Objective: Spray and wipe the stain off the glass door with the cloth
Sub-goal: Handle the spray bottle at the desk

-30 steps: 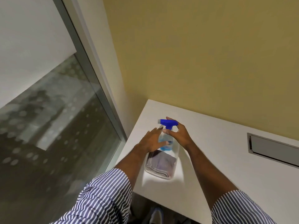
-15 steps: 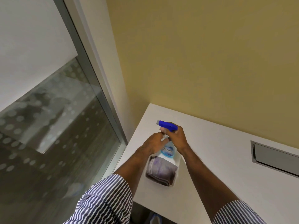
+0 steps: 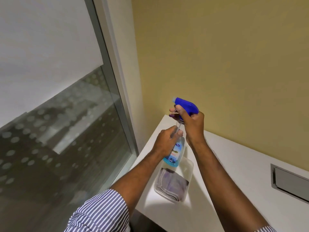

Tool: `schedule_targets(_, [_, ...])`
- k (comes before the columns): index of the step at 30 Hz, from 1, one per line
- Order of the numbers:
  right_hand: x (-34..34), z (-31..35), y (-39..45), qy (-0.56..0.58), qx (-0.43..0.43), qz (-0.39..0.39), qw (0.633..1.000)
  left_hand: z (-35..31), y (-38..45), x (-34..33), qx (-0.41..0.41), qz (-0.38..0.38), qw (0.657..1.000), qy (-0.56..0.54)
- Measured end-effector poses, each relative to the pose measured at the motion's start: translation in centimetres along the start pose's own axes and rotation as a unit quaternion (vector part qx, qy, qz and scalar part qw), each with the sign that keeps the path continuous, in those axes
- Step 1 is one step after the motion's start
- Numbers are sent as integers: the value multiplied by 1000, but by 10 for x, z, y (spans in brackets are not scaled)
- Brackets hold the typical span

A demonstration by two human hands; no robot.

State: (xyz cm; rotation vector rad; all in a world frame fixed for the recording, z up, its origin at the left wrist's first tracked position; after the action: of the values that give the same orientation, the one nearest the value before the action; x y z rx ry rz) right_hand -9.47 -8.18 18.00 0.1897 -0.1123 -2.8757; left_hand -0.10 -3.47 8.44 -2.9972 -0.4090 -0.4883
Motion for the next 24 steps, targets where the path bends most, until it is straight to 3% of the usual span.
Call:
schedule_targets(5, [-33, 32, -2, 9, 25, 39, 999, -23, -9, 28, -21, -105, 992, -66])
schedule_targets(11, [-84, 57, -22, 44, 42, 85, 995, -39, -36, 84, -19, -170, 982, -79])
schedule_targets(18, [-147, 67, -62, 71, 53, 238, 967, -38, -97, 148, -48, -230, 962, -140])
schedule_targets(24, [-205, 70, -126, 111, 61, 373, 919, -30, -174, 198, -44, -304, 937, -168])
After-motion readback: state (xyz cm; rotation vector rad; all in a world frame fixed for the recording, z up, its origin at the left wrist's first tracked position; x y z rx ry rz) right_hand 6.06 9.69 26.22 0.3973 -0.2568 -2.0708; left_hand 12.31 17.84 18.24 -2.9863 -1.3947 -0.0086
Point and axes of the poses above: each hand's wrist, its own y-axis towards the middle knuckle, its own x-axis out of the back of the hand, z = x × y, the point moved 1 cm from there along y, towards the middle knuckle, and after that the axes turned 4 degrees about -y, right-handed, at the moved point
